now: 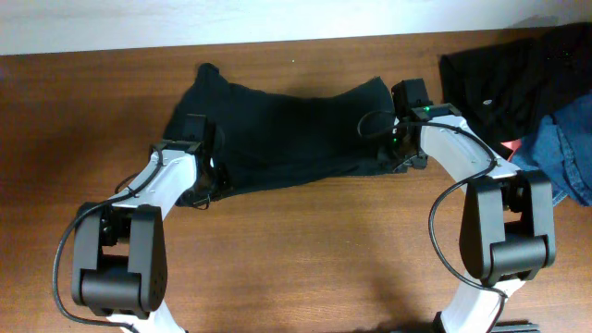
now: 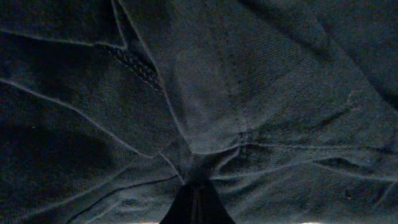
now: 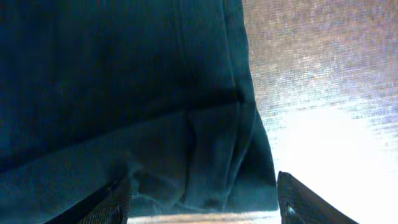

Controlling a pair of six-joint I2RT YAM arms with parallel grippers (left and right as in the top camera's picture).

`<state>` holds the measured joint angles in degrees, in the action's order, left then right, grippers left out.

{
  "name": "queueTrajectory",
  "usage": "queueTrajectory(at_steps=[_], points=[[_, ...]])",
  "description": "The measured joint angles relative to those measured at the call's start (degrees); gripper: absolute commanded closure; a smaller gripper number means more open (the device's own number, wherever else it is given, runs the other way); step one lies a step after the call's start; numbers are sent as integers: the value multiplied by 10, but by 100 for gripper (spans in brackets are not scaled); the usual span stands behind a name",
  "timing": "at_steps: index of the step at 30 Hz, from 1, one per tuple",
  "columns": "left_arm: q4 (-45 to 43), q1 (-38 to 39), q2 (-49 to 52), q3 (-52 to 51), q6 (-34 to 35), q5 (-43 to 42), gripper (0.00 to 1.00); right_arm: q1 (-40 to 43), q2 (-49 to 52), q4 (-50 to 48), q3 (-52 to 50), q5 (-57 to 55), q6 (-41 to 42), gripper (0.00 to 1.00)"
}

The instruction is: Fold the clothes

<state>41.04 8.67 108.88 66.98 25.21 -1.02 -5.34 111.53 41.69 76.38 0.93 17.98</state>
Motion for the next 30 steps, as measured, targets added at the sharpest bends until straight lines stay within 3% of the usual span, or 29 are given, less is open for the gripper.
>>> queueTrajectory(at_steps=[8,18,24,30], points=[[0,0,0,0,0,0,99,0,2,2,0,0,0,46],[0,0,0,0,-2,0,99,0,14,1,-1,2,0,73],[0,0,0,0,-2,0,99,0,17,1,-1,2,-2,96],[0,0,0,0,-2,0,99,0,17,0,-1,2,0,96]])
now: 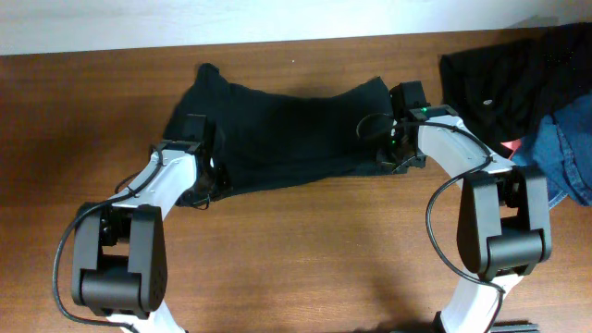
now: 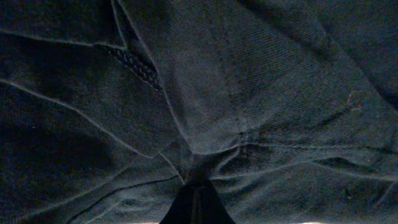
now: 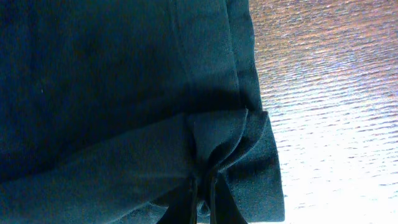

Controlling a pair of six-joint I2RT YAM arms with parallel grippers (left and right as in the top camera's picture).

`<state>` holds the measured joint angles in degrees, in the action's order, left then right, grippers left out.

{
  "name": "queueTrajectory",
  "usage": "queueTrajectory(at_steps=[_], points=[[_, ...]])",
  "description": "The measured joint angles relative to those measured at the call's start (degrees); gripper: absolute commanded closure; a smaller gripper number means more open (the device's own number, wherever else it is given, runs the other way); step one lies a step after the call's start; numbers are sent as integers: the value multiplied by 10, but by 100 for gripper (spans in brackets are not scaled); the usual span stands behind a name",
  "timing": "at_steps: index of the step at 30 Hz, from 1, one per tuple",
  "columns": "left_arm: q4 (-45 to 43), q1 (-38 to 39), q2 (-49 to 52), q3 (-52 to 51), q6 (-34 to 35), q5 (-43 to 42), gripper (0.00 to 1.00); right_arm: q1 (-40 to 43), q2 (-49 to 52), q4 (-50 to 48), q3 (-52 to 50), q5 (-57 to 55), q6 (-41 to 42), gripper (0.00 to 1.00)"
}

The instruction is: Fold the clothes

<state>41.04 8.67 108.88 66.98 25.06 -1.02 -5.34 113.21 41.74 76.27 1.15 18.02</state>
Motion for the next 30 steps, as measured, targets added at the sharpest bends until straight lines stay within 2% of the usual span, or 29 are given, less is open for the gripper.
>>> queueTrajectory(at_steps=[15,30], points=[[0,0,0,0,0,0,99,0,0,30,54,0,-7,96],[0,0,0,0,0,0,99,0,0,-4,62,4,-7,96]])
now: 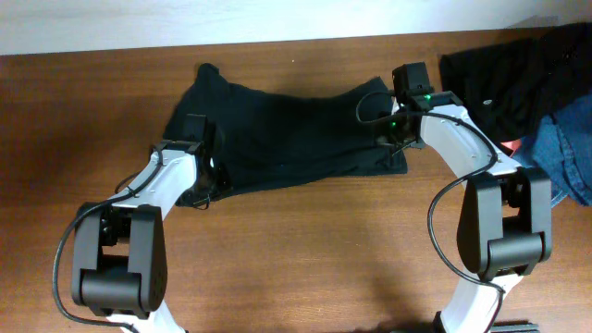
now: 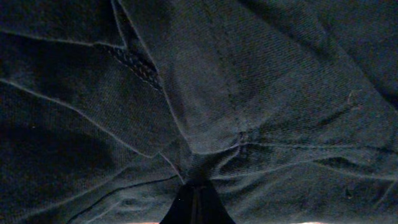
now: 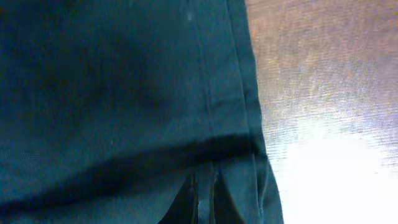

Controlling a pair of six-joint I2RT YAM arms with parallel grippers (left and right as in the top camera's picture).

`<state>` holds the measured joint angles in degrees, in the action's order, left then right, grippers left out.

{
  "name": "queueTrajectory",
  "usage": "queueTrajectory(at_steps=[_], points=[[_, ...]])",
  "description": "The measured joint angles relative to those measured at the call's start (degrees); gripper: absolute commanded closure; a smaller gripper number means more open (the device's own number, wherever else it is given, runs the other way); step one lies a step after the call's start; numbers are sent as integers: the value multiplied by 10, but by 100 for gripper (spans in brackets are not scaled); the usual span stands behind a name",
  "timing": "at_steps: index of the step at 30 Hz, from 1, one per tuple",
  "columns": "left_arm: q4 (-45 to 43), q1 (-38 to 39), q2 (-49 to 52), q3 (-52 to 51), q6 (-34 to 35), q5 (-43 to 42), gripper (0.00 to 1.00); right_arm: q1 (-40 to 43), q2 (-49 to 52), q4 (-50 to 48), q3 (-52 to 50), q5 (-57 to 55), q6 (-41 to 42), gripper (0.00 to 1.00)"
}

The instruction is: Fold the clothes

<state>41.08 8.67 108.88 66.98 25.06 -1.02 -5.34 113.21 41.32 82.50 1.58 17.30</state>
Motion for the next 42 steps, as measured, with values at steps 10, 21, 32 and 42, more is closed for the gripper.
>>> queueTrajectory(at_steps=[10,21,32,42], points=[[0,0,0,0,0,0,99,-1,0,69,0,42,-31,22],[6,0,0,0,0,0,99,-8,0,61,0,43,-82,36],[7,0,0,0,0,0,99,-31,0,35,0,37,-97,41],[7,0,0,0,0,0,99,-34,9,24,-14,28,-99,48]])
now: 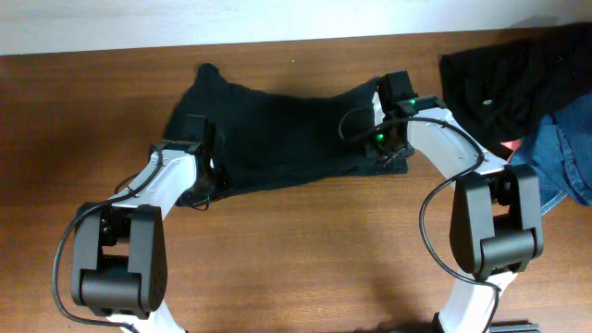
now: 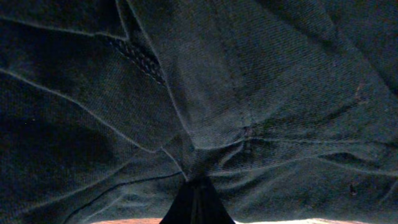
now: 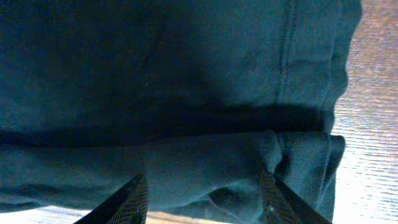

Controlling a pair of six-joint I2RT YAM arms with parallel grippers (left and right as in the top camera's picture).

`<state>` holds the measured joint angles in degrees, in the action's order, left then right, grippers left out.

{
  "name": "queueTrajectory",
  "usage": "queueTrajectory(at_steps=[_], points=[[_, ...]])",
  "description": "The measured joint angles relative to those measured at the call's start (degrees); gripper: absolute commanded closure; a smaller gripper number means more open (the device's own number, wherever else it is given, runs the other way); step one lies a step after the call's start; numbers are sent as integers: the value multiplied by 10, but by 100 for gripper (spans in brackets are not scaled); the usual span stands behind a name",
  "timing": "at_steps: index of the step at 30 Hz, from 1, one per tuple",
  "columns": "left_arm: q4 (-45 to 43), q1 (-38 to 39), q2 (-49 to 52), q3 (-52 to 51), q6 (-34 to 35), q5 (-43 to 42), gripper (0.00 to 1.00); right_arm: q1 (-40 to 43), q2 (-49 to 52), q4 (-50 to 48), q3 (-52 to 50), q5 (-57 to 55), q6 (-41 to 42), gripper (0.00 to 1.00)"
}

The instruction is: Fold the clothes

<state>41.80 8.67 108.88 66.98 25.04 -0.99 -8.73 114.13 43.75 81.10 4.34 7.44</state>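
Note:
A dark garment (image 1: 287,129) lies spread across the back of the wooden table (image 1: 296,268). My left gripper (image 1: 209,178) is at its near left edge and is shut on a pinch of the fabric. In the left wrist view the gripper (image 2: 198,194) shows closed tips with dark cloth (image 2: 249,74) bunched at them. My right gripper (image 1: 388,153) stands open over the garment's right end. Its fingers (image 3: 127,202) straddle a rumpled fold of the teal-looking cloth (image 3: 186,81) beside the stitched hem (image 3: 292,68), gripper midpoint (image 3: 205,199).
A heap of other clothes sits at the back right: a black garment (image 1: 509,69), blue denim (image 1: 569,148) and a bit of red (image 1: 511,146). Both arm bases stand near the front edge.
My right gripper was shut on the garment's right hem and is now open, a little further left over that end. The left gripper is still shut in the same place.
My right gripper stood open over the right hem, then was shut on a bunch of it, then held it slightly further back. Now it has let go and the cloth lies rumpled under it. The left gripper stayed shut on the near left edge throughout.

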Motion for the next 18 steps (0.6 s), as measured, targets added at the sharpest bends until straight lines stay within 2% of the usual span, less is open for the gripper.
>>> queueTrajectory(at_steps=[16,18], points=[[0,0,0,0,0,0,99,0,19,-7,-8,-4,-1,53],[0,0,0,0,0,0,99,0,27,-8,-8,-4,-1,58]])
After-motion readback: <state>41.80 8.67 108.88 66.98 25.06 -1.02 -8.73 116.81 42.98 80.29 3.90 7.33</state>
